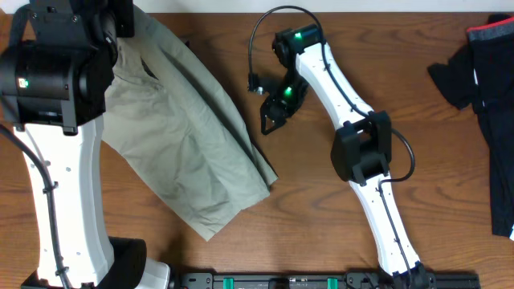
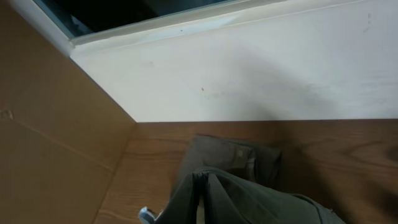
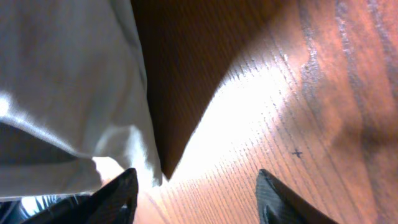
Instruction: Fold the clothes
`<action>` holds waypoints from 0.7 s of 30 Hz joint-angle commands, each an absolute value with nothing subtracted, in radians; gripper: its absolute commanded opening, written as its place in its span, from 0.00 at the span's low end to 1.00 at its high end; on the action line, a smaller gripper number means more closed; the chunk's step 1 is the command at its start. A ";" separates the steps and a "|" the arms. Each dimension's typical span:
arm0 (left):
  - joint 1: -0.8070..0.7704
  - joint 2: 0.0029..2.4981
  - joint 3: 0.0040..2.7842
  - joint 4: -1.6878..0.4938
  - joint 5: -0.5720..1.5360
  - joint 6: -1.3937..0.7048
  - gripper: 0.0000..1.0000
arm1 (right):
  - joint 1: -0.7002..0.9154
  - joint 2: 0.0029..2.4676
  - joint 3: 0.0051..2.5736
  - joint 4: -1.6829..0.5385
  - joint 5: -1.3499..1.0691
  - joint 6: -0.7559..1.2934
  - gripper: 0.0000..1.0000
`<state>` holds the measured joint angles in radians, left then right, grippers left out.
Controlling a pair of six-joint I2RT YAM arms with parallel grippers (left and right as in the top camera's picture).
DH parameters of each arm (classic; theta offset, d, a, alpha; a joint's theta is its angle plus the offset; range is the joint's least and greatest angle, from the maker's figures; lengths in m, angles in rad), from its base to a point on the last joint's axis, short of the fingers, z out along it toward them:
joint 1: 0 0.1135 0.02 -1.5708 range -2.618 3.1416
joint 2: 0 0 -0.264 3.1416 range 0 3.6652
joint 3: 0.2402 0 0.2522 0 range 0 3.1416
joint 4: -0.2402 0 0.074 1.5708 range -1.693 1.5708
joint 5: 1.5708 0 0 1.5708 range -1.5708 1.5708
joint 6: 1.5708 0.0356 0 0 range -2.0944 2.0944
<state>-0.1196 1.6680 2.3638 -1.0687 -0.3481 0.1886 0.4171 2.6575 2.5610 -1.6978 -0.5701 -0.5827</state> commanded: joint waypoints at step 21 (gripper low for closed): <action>-0.119 1.653 2.375 -1.061 -0.315 0.183 0.07 | 0.363 1.674 2.495 -1.698 -0.165 -0.303 0.89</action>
<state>-0.1196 1.6680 2.3638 -1.0729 -0.3157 0.1867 0.3405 1.6665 2.5801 -1.6920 -0.2901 -0.3813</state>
